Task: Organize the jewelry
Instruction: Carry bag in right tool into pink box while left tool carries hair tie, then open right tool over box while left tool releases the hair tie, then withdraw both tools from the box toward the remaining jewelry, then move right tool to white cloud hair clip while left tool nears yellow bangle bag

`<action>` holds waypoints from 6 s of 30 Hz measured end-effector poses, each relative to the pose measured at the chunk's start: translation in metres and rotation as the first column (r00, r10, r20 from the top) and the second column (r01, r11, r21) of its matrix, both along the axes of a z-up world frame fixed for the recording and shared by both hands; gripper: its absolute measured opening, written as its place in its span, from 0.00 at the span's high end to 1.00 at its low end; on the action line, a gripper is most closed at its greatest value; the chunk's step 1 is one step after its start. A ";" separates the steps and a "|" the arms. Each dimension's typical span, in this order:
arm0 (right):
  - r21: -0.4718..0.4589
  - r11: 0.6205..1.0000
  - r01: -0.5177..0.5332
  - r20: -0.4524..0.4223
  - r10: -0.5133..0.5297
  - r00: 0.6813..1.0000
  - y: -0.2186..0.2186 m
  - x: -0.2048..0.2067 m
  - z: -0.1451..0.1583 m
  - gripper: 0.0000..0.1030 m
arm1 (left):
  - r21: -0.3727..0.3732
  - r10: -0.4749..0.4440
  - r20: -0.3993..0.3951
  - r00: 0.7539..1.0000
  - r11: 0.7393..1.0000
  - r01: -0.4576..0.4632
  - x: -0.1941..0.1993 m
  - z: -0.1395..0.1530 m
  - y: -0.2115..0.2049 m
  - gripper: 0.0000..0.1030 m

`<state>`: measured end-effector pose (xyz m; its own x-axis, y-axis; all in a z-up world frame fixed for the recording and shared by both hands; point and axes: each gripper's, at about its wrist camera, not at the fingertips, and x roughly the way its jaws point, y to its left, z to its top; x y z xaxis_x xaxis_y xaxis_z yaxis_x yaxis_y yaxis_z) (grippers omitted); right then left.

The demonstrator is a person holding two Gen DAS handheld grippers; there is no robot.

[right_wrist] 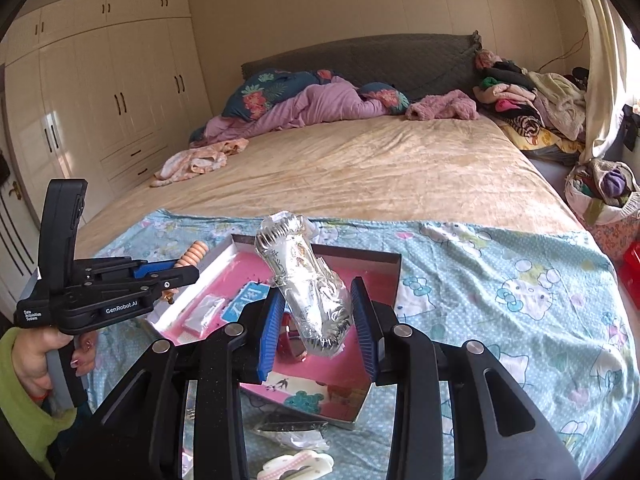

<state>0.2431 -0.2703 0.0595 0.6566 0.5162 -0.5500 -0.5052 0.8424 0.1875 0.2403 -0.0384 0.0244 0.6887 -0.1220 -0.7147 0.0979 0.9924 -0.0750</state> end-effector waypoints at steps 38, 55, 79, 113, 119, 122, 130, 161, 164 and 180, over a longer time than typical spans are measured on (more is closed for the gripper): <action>-0.117 0.993 0.022 -0.263 -0.052 0.963 0.037 0.051 -0.104 0.68 | -0.059 -0.037 -0.161 0.986 0.998 0.028 0.021 -0.088 -0.002 0.87; -0.100 0.993 0.059 -0.243 -0.082 0.967 0.028 0.045 -0.092 0.45 | -0.086 -0.031 -0.172 0.985 0.996 0.016 0.021 -0.089 0.002 0.86; -0.026 0.993 0.113 -0.093 -0.115 0.989 0.013 0.000 -0.022 0.15 | -0.115 0.062 -0.045 0.997 0.991 -0.067 -0.020 -0.023 0.023 0.09; 0.038 0.997 0.061 0.056 -0.063 0.996 0.003 -0.073 0.049 0.08 | -0.101 0.126 0.102 0.987 0.988 -0.115 -0.106 0.040 0.032 0.09; 0.023 0.999 0.028 0.061 -0.030 0.998 0.008 -0.087 0.048 0.08 | -0.065 0.114 0.111 0.987 0.992 -0.107 -0.122 0.040 0.027 0.09; 0.018 1.000 0.018 0.056 -0.019 0.998 0.009 -0.093 0.045 0.08 | -0.046 0.109 0.112 0.988 0.993 -0.105 -0.129 0.038 0.025 0.09; 0.005 1.000 -0.005 0.042 0.005 0.999 0.009 -0.104 0.038 0.08 | -0.032 0.117 0.090 0.989 0.993 -0.114 -0.142 0.029 0.027 0.09; -0.053 0.998 -0.034 -0.096 0.029 0.995 0.001 -0.115 -0.025 0.08 | -0.017 0.113 -0.042 0.993 0.993 -0.113 -0.156 -0.022 0.020 0.09; -0.072 0.997 -0.037 -0.106 0.029 0.994 0.002 -0.116 -0.032 0.08 | -0.013 0.105 -0.051 0.993 0.994 -0.106 -0.154 -0.027 0.016 0.09; -0.083 0.995 -0.048 -0.224 0.029 0.974 0.010 -0.109 -0.072 0.08 | -0.040 0.024 -0.145 0.989 0.999 -0.030 -0.142 -0.061 -0.006 0.09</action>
